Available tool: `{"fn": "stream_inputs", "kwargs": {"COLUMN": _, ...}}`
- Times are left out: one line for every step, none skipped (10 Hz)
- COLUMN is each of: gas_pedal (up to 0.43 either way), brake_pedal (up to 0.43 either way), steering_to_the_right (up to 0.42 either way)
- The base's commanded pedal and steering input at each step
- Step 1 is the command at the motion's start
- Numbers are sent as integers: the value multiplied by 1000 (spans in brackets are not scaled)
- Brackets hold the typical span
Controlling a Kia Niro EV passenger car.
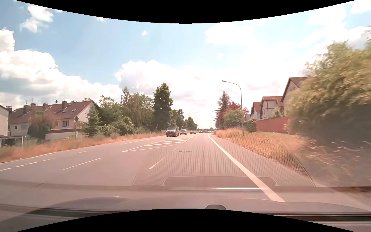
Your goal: Follow the waypoints while adhering to traffic rules and regulations
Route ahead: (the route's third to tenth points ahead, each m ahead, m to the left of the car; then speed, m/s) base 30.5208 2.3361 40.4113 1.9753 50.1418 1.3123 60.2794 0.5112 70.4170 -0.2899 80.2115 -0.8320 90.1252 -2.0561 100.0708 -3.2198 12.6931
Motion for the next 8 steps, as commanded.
{"fn": "stream_inputs", "kwargs": {"gas_pedal": 39, "brake_pedal": 0, "steering_to_the_right": 0}}
{"fn": "stream_inputs", "kwargs": {"gas_pedal": 39, "brake_pedal": 0, "steering_to_the_right": 0}}
{"fn": "stream_inputs", "kwargs": {"gas_pedal": 39, "brake_pedal": 0, "steering_to_the_right": 0}}
{"fn": "stream_inputs", "kwargs": {"gas_pedal": 39, "brake_pedal": 0, "steering_to_the_right": 0}}
{"fn": "stream_inputs", "kwargs": {"gas_pedal": 39, "brake_pedal": 0, "steering_to_the_right": 0}}
{"fn": "stream_inputs", "kwargs": {"gas_pedal": 39, "brake_pedal": 0, "steering_to_the_right": -1}}
{"fn": "stream_inputs", "kwargs": {"gas_pedal": 39, "brake_pedal": 0, "steering_to_the_right": -2}}
{"fn": "stream_inputs", "kwargs": {"gas_pedal": 39, "brake_pedal": 0, "steering_to_the_right": -2}}
